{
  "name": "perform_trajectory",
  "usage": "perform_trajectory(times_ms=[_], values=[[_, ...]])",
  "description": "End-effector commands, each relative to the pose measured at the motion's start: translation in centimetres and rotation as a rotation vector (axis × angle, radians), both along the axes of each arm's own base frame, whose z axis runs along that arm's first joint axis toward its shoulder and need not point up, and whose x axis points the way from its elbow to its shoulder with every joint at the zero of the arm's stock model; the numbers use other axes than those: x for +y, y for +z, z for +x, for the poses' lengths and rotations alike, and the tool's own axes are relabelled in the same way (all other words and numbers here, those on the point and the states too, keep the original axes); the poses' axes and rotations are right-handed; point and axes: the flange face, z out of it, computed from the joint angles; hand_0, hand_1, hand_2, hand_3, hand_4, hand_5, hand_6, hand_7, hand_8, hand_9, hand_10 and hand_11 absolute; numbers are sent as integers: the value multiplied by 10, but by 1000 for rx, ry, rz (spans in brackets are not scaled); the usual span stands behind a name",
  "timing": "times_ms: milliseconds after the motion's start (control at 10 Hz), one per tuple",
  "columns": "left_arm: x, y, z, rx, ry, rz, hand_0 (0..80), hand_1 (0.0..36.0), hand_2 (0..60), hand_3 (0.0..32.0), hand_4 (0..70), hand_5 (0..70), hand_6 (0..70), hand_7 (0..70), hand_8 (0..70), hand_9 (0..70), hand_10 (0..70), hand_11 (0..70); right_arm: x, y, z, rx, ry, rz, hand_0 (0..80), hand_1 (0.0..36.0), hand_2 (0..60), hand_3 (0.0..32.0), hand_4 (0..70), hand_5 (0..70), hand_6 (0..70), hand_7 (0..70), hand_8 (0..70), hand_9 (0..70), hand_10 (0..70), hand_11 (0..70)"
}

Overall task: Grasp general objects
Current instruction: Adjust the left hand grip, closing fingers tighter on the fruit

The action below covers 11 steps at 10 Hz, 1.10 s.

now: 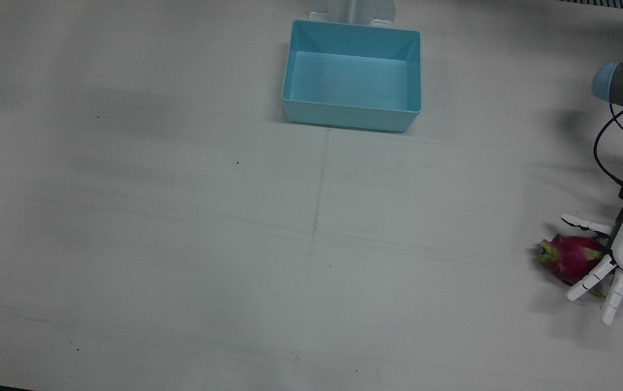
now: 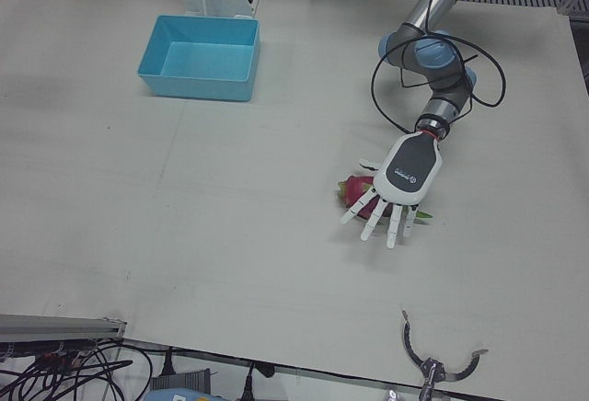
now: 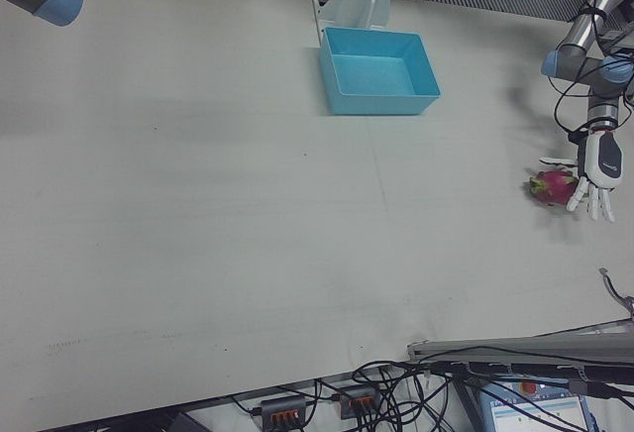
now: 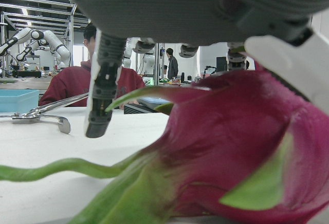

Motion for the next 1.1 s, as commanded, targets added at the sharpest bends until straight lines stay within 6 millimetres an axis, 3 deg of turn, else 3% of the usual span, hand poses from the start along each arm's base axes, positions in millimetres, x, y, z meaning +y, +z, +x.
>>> perform_trajectory(times_ms=[0, 199, 398, 797, 896, 996], values=[[-7, -8, 10, 11, 5, 6, 408, 69, 0, 320, 0, 122, 0, 0, 0, 0, 0, 0, 0, 0, 0, 0, 0, 0, 0, 0, 0, 0, 0, 0, 0, 0, 0, 0, 0, 0], [-10, -10, 13, 6, 3, 16, 408, 68, 0, 320, 0, 124, 0, 1, 0, 0, 0, 0, 0, 0, 0, 0, 0, 0, 0, 0, 0, 0, 0, 0, 0, 0, 0, 0, 0, 0], [-10, 7, 13, 7, 3, 8, 407, 68, 0, 320, 0, 126, 0, 1, 0, 0, 0, 1, 0, 0, 0, 0, 0, 0, 0, 0, 0, 0, 0, 0, 0, 0, 0, 0, 0, 0], [-9, 11, 15, 5, 9, 4, 406, 65, 0, 320, 0, 116, 0, 30, 0, 0, 21, 37, 0, 0, 0, 0, 0, 0, 0, 0, 0, 0, 0, 0, 0, 0, 0, 0, 0, 0], [-8, 11, 15, 6, 11, 5, 406, 64, 0, 320, 0, 113, 0, 43, 0, 0, 48, 77, 0, 0, 0, 0, 0, 0, 0, 0, 0, 0, 0, 0, 0, 0, 0, 0, 0, 0], [-8, 11, 16, 9, 12, 9, 403, 60, 0, 320, 0, 115, 0, 57, 9, 0, 110, 167, 0, -1, 0, 0, 0, 2, 0, 0, 0, 0, 0, 0, 0, 0, 0, 0, 0, 0]])
